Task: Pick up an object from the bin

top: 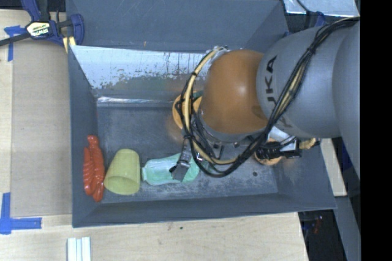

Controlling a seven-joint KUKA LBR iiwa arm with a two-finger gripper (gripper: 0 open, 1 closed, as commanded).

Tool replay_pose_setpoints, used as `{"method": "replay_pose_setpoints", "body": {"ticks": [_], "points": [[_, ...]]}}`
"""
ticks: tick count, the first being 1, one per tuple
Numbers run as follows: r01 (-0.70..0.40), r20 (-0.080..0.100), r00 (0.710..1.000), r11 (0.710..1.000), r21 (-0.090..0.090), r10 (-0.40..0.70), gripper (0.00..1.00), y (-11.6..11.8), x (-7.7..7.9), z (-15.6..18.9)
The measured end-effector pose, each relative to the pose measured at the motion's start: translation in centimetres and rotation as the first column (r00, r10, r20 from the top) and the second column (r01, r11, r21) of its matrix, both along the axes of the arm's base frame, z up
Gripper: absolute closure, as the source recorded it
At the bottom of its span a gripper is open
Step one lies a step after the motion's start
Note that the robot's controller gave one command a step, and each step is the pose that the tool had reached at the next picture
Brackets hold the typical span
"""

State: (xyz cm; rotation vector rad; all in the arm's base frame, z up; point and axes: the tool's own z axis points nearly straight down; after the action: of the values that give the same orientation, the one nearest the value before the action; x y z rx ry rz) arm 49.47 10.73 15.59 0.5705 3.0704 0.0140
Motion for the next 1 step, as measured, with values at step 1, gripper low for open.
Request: {"method": "replay_pose_setpoints", "body": {"ticks": [1], "points": [[-0.115, -0.023, 0.993, 0.993, -0.002, 0.115, 0.00, 0.64, -1.02, -5.65]]}}
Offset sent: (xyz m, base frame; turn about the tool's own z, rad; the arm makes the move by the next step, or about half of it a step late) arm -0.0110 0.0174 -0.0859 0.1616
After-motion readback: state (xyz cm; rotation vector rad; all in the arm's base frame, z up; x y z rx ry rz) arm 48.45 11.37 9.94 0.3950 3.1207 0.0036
